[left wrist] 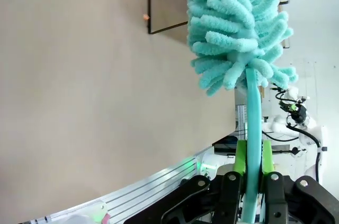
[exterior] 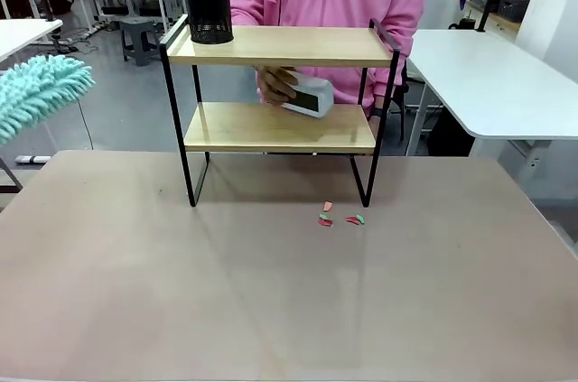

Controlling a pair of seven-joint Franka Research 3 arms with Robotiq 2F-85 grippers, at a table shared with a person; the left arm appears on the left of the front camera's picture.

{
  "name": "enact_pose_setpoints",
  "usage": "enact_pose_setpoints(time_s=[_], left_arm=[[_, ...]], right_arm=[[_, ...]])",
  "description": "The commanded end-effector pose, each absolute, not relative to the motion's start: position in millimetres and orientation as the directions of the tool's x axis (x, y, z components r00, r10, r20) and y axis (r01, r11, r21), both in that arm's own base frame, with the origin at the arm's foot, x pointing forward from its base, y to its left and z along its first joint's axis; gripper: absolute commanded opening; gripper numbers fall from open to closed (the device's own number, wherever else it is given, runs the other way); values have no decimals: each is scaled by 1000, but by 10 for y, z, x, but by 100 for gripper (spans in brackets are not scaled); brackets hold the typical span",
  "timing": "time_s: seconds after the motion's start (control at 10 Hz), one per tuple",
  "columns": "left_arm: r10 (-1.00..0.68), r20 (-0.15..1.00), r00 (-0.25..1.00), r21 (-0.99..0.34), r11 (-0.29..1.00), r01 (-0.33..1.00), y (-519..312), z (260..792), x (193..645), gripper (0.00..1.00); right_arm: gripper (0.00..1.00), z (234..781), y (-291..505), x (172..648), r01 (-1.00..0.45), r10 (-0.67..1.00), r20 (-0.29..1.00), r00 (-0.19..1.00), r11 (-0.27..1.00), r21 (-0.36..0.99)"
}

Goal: Clean the shelf.
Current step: Hand the Duster back to the human.

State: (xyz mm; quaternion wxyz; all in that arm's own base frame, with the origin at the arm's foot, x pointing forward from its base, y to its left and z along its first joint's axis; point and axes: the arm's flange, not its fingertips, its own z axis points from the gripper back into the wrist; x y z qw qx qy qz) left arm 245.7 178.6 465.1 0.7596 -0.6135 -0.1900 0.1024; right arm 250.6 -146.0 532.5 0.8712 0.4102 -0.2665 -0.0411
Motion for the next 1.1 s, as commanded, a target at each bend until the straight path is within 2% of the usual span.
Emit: enact_pose_setpoints(time_s=[0.0, 0.2, 0.3, 0.4, 0.6, 0.7, 0.8, 0.9, 1.0], left_arm=[[405, 359, 841, -933, 158, 323, 1841, 5208, 2435, 12], [407, 511, 757, -853, 132, 505, 1824, 5730, 2330, 12], [322, 547, 772, -821, 27, 570, 1744, 5869, 2294, 12], [216, 558, 801, -814, -47, 579, 1592, 5916, 2317, 12], [-73, 495, 866, -865, -133, 484, 1124, 5859, 2517, 12], [-241, 448, 861, -893, -151, 423, 909, 5821, 2612, 12], [-453, 341, 824, -934, -67, 350, 718, 5753, 2665, 12], [-68, 475, 877, -874, -148, 462, 882, 5851, 2474, 12], [-68, 475, 877, -874, -148, 462, 882, 5851, 2474, 12]], right_arm=[[100, 5691, -1456, 2646, -266, -284, 551, 785, 649, 713], [100, 5899, -1030, 2880, -418, -224, 618, 753, 563, 713], [100, 5826, -666, 2951, -483, -148, 602, 784, 463, 743], [100, 5693, -293, 2969, -518, -13, 568, 823, 397, 758], [100, 5513, 295, 2764, -596, 133, 581, 803, 161, 786], [100, 5480, 282, 2624, -623, 158, 602, 782, 168, 764], [100, 5607, 254, 2787, -563, 70, 568, 820, 272, 780], [100, 5607, 254, 2787, -563, 70, 568, 820, 272, 780], [100, 5607, 254, 2787, -563, 70, 568, 820, 272, 780]])
